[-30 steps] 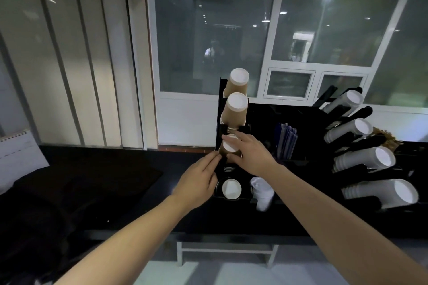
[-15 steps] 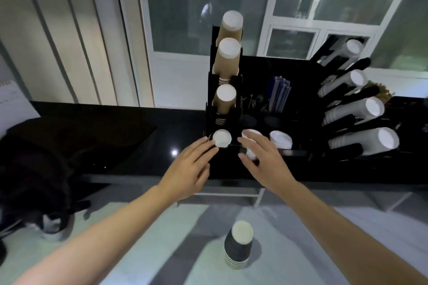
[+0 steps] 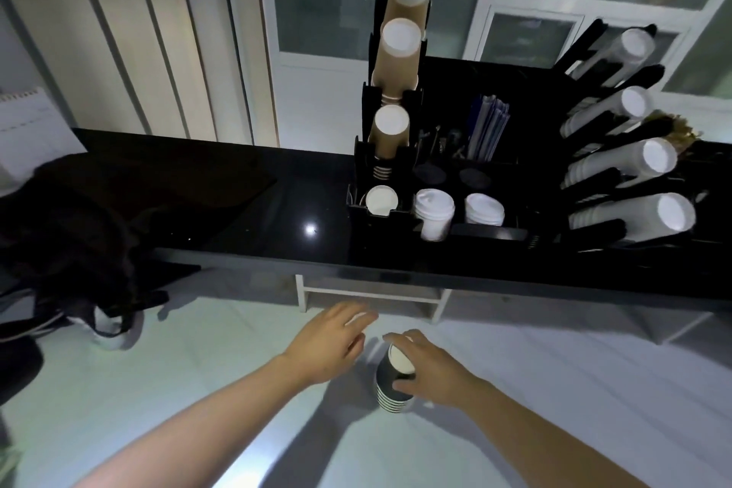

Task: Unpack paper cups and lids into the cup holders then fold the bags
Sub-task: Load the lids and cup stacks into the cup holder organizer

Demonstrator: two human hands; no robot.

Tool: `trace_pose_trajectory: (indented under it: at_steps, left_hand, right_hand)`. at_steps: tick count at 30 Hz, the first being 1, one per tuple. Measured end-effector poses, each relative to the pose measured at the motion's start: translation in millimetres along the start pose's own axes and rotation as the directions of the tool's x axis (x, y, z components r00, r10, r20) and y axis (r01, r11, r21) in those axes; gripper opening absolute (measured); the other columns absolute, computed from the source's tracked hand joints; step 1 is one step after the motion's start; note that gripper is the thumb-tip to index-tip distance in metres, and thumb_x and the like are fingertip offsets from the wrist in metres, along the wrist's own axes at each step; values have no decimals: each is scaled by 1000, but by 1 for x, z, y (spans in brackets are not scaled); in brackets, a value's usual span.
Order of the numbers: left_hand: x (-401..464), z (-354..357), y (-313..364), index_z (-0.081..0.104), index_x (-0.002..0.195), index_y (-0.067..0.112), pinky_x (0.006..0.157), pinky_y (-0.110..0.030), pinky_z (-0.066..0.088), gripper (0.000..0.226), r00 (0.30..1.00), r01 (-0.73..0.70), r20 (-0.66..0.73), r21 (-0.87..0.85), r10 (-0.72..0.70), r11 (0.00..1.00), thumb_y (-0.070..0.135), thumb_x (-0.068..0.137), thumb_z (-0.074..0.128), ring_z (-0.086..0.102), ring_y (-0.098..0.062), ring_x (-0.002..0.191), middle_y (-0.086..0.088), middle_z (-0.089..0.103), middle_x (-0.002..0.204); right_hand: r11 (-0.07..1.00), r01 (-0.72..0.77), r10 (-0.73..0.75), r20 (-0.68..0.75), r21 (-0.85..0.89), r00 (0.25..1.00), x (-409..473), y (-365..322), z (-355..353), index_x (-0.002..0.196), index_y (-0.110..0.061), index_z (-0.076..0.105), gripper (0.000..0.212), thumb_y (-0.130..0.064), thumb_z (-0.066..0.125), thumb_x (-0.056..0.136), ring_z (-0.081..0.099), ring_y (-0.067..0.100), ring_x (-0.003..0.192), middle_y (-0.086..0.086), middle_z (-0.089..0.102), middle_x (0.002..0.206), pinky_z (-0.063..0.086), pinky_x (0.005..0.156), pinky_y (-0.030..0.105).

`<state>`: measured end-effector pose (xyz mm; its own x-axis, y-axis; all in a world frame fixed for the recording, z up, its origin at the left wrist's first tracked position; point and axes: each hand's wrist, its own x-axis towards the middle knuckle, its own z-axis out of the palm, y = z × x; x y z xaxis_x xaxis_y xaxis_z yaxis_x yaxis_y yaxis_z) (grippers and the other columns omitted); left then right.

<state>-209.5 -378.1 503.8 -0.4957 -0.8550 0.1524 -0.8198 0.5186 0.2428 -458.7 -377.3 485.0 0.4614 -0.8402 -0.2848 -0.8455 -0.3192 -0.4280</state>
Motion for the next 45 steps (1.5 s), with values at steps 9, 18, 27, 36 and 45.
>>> trace_pose_trajectory:
  at_steps: [9, 18, 27, 36, 45]
  left_hand:
    - [15, -41, 5, 57, 140, 19, 106, -34, 47, 42, 963, -25, -270, -28, 17, 999, 27, 99, 53, 52, -20, 130, 1, 55, 143]
    - [47, -143, -11, 59, 137, 15, 109, -32, 43, 46, 828, 4, -557, -102, -60, 995, 35, 100, 40, 50, -14, 128, 0, 58, 137]
    - [73, -175, -18, 55, 139, 20, 110, -31, 40, 45, 814, -19, -580, -85, -33, 996, 38, 101, 38, 46, -12, 131, 4, 54, 140]
    - [82, -144, -26, 29, 156, 24, 115, -23, 27, 59, 911, 38, -408, -69, -62, 997, 32, 100, 44, 29, -11, 146, 6, 32, 160]
    - [84, -129, -34, 25, 159, 20, 121, -31, 25, 68, 924, 7, -382, -53, -27, 999, 21, 96, 52, 20, -14, 152, 5, 25, 165]
  right_hand:
    - [995, 94, -87, -222, 22, 971, -5, -25, -71, 148, -47, 33, 78, -55, 72, 81, 45, 7, 131, -15, 45, 142, 40, 110, 30]
    - [957, 290, -225, -582, 19, 782, -24, -90, -211, 143, -55, 30, 78, -65, 69, 76, 44, -4, 114, -21, 50, 125, 37, 93, 13]
    - [962, 273, -180, -744, 3, 643, -4, -111, -269, 143, -53, 33, 77, -54, 75, 78, 45, 3, 108, -18, 49, 120, 35, 92, 18]
    - [969, 162, -245, -678, -185, 693, 34, -106, -259, 139, -43, 36, 68, -43, 76, 83, 55, 20, 108, -10, 43, 131, 53, 83, 34]
    - [922, 35, -246, -514, -385, 822, 69, -124, -265, 139, -42, 31, 71, -49, 75, 83, 62, 30, 98, 3, 46, 135, 54, 76, 41]
